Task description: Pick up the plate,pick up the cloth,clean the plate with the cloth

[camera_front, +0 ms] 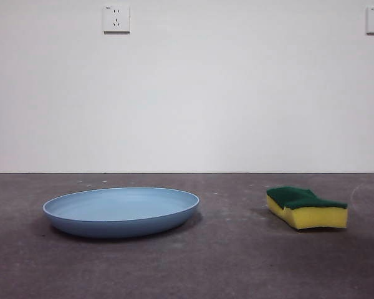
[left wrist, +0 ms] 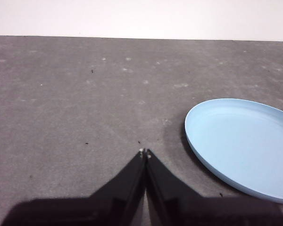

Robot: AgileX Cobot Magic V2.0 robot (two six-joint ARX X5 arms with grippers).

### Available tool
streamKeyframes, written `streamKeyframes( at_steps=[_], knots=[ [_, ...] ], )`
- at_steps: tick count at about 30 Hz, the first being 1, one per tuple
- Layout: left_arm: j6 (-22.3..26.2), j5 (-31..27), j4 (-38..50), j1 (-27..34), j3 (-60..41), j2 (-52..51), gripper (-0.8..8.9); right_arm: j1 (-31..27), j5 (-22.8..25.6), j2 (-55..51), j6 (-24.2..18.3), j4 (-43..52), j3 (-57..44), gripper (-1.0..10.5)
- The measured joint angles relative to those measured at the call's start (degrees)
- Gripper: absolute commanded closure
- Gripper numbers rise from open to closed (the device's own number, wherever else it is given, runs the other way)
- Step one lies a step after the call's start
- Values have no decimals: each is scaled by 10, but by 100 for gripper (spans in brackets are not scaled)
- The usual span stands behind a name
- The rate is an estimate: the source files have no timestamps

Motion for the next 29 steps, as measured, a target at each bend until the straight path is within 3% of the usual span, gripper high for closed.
streamKeyframes(
  at_steps=[10, 29],
  knots=[
    [0, 0, 0, 0, 0, 0, 814, 0, -8, 0, 64, 0, 0, 946],
    [0, 0, 0, 0, 0, 0, 814, 0, -8, 0, 71, 0, 0, 946]
  ],
)
